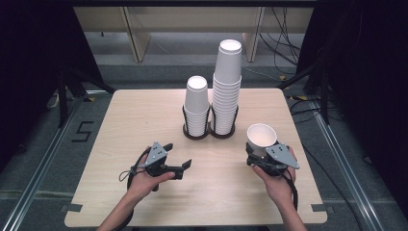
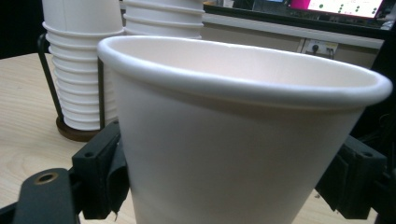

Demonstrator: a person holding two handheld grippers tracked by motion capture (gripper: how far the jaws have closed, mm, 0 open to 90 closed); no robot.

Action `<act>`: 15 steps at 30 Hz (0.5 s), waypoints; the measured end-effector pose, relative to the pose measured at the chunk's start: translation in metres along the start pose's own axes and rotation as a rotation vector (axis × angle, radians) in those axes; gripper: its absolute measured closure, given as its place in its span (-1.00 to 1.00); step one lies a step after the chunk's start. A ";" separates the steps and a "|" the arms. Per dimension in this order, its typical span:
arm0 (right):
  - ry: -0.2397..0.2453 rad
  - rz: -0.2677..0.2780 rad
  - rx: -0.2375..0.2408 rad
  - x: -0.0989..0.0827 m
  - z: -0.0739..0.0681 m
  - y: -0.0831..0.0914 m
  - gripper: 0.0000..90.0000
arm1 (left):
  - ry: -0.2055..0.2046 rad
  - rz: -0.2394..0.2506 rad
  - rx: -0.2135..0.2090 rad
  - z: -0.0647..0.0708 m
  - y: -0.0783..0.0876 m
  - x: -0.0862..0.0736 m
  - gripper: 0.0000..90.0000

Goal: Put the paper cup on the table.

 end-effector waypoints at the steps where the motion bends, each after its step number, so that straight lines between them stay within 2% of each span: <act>1: 0.003 -0.005 -0.003 -0.001 0.001 0.001 -0.63 | 0.000 0.000 0.000 0.000 0.000 0.000 -0.87; 2: -0.020 -0.013 -0.008 -0.002 0.000 0.002 -0.63 | 0.000 -0.001 0.000 0.000 0.000 0.000 -0.87; 4: -0.014 -0.011 0.003 -0.003 0.003 0.002 -0.63 | 0.000 0.007 -0.008 0.000 -0.002 -0.001 -0.87; 5: -0.001 -0.007 -0.014 -0.004 0.005 0.003 -0.63 | -0.002 0.006 -0.007 0.001 -0.002 -0.001 -0.87; 6: -0.010 -0.006 -0.003 -0.005 0.005 0.003 -0.63 | -0.002 0.002 -0.004 0.001 -0.001 -0.001 -0.87; 8: -0.001 -0.012 -0.018 -0.007 0.007 0.004 -0.63 | 0.000 0.007 -0.007 0.001 -0.002 -0.001 -0.87; 9: -0.013 -0.023 -0.027 -0.008 0.007 0.006 -0.63 | -0.001 -0.002 0.000 0.001 -0.001 -0.001 -0.87; 10: 0.002 -0.016 -0.027 -0.009 0.009 0.006 -0.63 | -0.001 -0.003 0.001 0.001 -0.001 -0.001 -0.87; 12: -0.016 -0.024 -0.030 -0.012 0.010 0.007 -0.63 | -0.001 -0.005 0.001 0.001 -0.001 -0.001 -0.87; 13: 0.009 -0.020 -0.034 -0.013 0.012 0.007 -0.63 | 0.000 -0.006 0.001 0.001 -0.001 -0.001 -0.87; 14: -0.002 -0.030 -0.037 -0.014 0.013 0.008 -0.63 | 0.001 -0.007 -0.001 0.001 -0.001 -0.002 -0.87; 15: 0.021 -0.023 -0.044 -0.015 0.015 0.008 -0.63 | 0.002 -0.008 -0.002 0.001 -0.001 -0.002 -0.87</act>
Point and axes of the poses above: each handheld gripper's, and its own axes: y roughly backward along the jaws, x roughly out of its top, z roughly to its right, the point moved 1 cm from there along -y, roughly forward along the jaws
